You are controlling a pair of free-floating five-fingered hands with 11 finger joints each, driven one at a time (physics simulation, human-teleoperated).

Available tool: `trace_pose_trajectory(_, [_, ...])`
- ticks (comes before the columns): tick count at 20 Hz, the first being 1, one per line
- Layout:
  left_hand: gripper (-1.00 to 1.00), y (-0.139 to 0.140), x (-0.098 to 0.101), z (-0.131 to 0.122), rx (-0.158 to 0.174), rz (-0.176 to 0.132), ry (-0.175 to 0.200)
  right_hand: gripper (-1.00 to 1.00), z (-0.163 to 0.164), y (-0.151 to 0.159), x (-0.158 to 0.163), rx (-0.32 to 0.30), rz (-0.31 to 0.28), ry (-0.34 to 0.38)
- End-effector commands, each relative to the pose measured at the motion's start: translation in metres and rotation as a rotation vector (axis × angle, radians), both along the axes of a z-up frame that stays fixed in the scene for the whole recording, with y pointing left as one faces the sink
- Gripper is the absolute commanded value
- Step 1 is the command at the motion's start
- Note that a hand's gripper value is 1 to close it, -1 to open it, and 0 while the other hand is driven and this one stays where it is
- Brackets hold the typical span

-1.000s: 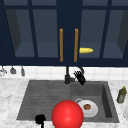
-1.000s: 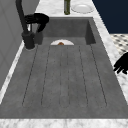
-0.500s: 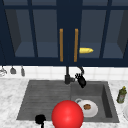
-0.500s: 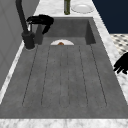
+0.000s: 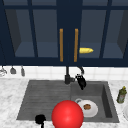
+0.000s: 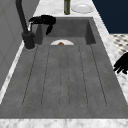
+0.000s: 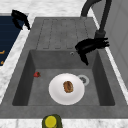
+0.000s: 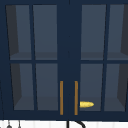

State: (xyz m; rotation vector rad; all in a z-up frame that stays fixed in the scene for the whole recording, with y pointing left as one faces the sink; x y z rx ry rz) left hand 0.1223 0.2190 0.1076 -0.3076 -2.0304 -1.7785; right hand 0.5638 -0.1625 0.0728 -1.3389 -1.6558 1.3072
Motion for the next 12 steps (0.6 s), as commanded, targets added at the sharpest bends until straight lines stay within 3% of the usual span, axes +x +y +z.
trace_pose_trajectory(1, [0.0,0.0,0.0,0.0,0.0,0.0,0.0,-1.0,-0.001,-0.004,-0.009,0.031,-0.051,0.116])
trace_pose_trajectory(7, [0.0,0.0,0.0,0.0,0.0,0.0,0.0,-1.0,-0.009,-0.008,-0.045,0.047,-0.056,0.076])
trace_pose_trajectory(12, [0.0,0.0,0.0,0.0,0.0,0.0,0.0,-1.0,-0.014,-0.013,-0.081,0.059,-0.066,0.103])
